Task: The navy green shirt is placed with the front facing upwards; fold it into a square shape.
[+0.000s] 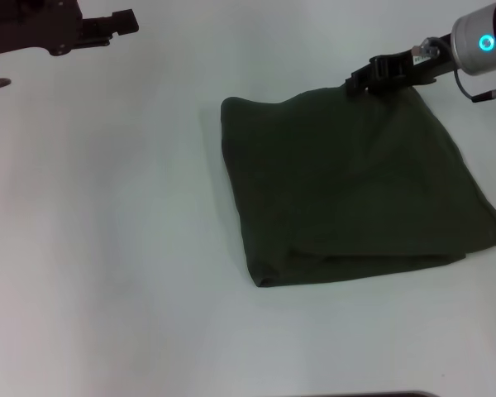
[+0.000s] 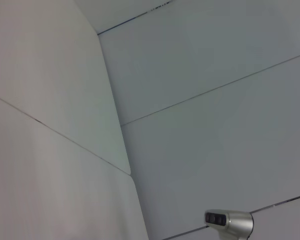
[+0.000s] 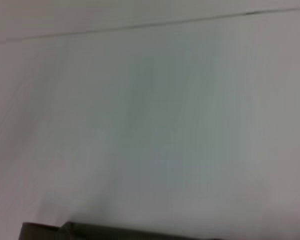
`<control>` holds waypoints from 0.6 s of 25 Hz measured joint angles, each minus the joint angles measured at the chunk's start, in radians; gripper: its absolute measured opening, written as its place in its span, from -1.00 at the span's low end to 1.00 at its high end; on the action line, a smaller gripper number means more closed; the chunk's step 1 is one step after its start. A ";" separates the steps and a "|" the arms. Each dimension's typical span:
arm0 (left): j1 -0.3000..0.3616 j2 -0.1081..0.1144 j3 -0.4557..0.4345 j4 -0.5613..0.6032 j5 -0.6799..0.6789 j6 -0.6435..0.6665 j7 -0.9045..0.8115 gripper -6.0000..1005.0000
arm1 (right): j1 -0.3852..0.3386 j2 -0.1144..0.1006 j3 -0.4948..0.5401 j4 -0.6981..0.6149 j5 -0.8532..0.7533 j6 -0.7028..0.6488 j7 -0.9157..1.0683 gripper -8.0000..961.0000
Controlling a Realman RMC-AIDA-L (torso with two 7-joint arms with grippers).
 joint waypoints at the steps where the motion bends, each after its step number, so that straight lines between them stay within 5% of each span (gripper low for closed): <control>1: 0.000 0.000 0.000 0.000 0.000 0.000 0.000 0.74 | 0.000 0.000 -0.004 0.001 0.000 0.001 0.002 -0.10; 2: 0.000 0.001 0.000 0.000 0.000 0.000 0.002 0.74 | -0.021 -0.014 -0.003 -0.037 0.003 -0.041 0.010 -0.10; 10: -0.002 -0.002 0.000 0.000 0.000 0.004 0.002 0.74 | -0.069 -0.021 0.084 -0.223 0.007 -0.174 0.010 -0.10; 15: 0.001 -0.002 0.000 0.000 0.000 0.002 0.000 0.74 | -0.075 -0.035 0.092 -0.210 0.005 -0.233 0.009 -0.10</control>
